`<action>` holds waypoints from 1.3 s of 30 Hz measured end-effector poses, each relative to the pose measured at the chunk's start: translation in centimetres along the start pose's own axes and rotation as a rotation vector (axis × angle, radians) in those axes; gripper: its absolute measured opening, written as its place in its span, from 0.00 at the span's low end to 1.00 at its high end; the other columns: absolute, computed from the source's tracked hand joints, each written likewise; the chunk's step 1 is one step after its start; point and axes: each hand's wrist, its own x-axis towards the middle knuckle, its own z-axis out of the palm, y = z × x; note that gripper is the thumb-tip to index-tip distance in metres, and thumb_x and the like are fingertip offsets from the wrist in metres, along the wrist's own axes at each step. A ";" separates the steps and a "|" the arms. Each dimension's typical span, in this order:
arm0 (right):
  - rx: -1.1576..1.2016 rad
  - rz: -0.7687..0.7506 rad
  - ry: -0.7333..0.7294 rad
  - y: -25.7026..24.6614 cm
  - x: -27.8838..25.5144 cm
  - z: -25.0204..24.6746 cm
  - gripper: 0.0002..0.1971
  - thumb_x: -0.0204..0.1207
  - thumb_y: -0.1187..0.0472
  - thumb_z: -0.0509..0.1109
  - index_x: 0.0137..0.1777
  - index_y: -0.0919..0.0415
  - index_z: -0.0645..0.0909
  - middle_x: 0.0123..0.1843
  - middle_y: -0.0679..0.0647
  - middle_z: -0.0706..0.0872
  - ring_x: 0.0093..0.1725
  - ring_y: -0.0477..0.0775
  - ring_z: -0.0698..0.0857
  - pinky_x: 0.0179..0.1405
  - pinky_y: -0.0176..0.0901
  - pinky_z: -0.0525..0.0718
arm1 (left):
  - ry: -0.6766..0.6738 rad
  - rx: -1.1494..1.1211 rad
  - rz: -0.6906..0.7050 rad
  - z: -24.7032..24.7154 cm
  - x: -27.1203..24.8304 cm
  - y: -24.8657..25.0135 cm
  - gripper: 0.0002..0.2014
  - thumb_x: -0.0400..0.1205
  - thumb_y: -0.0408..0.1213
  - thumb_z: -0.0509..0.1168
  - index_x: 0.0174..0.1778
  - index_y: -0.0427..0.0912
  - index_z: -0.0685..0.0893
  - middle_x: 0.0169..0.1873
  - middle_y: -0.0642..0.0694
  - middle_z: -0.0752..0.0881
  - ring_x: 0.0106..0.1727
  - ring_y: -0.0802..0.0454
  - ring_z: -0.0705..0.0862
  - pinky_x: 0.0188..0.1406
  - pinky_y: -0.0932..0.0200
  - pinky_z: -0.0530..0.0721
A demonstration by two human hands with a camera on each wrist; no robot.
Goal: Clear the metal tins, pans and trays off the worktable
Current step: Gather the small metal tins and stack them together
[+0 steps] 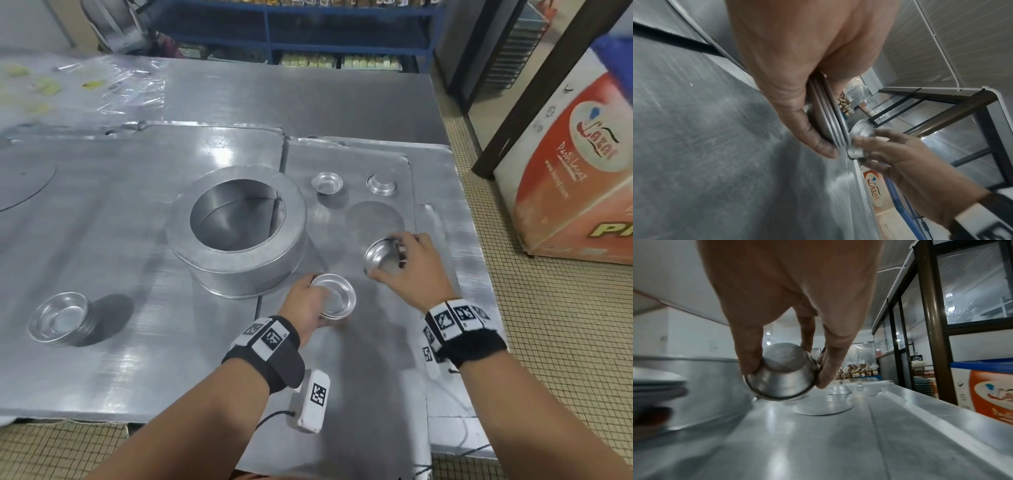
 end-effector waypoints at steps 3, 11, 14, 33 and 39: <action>0.158 -0.089 0.011 -2.0 -2.3 0.9 0.35 0.59 0.44 0.86 0.64 0.50 0.76 0.60 0.47 0.75 0.55 0.44 0.83 0.61 0.41 0.85 | 0.022 -0.090 -0.035 0.1 0.3 0.1 0.15 0.83 0.41 0.69 0.63 0.38 0.83 0.64 0.30 0.85 0.58 0.30 0.89 0.47 0.36 0.92; 0.360 -0.127 -0.074 -3.5 -5.6 3.2 0.29 0.63 0.52 0.85 0.62 0.50 0.76 0.58 0.42 0.86 0.59 0.43 0.86 0.64 0.46 0.85 | -0.095 -0.110 -0.045 -0.6 0.4 0.2 0.20 0.87 0.46 0.65 0.69 0.35 0.83 0.59 0.31 0.90 0.51 0.38 0.91 0.47 0.44 0.91; 0.407 -0.130 -0.148 -3.8 -6.2 3.4 0.31 0.64 0.56 0.86 0.66 0.51 0.76 0.60 0.41 0.87 0.61 0.40 0.86 0.66 0.44 0.84 | -0.107 -0.088 -0.029 -0.9 0.4 0.2 0.17 0.86 0.33 0.63 0.71 0.34 0.81 0.56 0.31 0.89 0.49 0.37 0.90 0.48 0.45 0.89; -0.236 0.028 -0.161 1.4 13.4 1.5 0.22 0.76 0.62 0.72 0.71 0.64 0.81 0.67 0.62 0.86 0.68 0.62 0.83 0.71 0.48 0.77 | 0.008 -0.106 0.043 -2.0 1.6 0.9 0.13 0.85 0.20 0.61 0.57 0.40 0.85 0.50 0.38 0.86 0.52 0.35 0.86 0.50 0.31 0.90; -0.433 0.095 -0.134 2.6 20.4 2.0 0.18 0.77 0.60 0.71 0.62 0.73 0.82 0.59 0.73 0.85 0.61 0.73 0.83 0.59 0.54 0.81 | 0.017 -0.124 0.032 -1.8 2.4 1.2 0.14 0.84 0.20 0.61 0.60 0.39 0.85 0.50 0.39 0.85 0.50 0.42 0.85 0.48 0.34 0.91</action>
